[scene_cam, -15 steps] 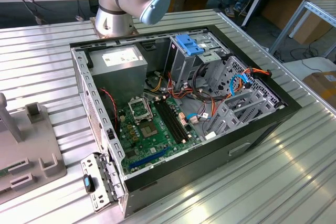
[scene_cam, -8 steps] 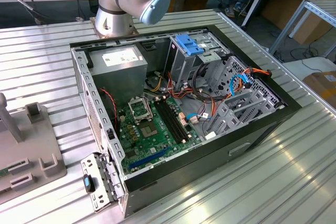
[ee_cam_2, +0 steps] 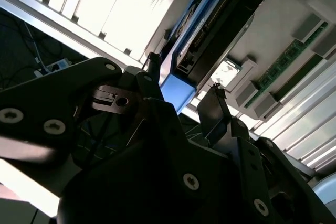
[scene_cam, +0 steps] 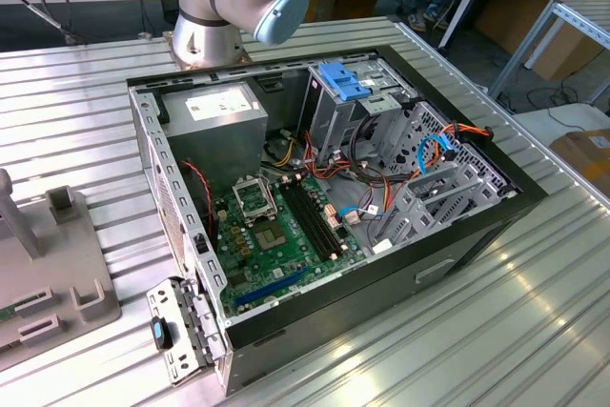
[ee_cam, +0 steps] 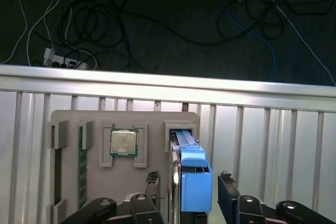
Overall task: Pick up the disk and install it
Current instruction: 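Pick up the disk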
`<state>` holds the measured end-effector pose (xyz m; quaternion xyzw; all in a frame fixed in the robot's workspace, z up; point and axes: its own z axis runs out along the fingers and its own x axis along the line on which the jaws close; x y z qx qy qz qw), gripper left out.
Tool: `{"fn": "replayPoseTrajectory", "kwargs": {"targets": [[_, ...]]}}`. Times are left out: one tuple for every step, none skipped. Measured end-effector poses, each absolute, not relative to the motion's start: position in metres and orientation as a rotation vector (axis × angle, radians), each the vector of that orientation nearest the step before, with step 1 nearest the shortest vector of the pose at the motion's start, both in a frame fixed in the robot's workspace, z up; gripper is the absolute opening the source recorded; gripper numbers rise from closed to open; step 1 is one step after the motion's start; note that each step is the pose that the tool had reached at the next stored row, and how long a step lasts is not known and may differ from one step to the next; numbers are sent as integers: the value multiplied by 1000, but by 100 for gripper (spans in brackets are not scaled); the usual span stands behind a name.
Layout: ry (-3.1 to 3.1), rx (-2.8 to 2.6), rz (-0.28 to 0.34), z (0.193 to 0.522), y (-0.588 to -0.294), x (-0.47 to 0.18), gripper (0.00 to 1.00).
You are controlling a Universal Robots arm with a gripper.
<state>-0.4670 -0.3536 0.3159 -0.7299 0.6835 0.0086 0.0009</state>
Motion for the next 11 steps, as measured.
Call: {"fn": "replayPoseTrajectory", "kwargs": {"targets": [[2146,-2292,27,314,-354,-467,56],[2146,-2292,27,313,-354,-467,56],[2146,-2292,27,312,-354,-467,56],[2146,-2292,27,311,-354,-467,56],[2146,-2292,27,311,-354,-467,56],[2146,-2292,27,311,-353,-467,56],[2146,-2291,27,310,-353,-467,56],[2146,-2291,27,311,-352,-467,56],[2146,-2292,27,310,-351,-467,56],[2146,-2292,27,310,-351,-467,56],[2146,-2291,27,310,-351,-467,56]]}}
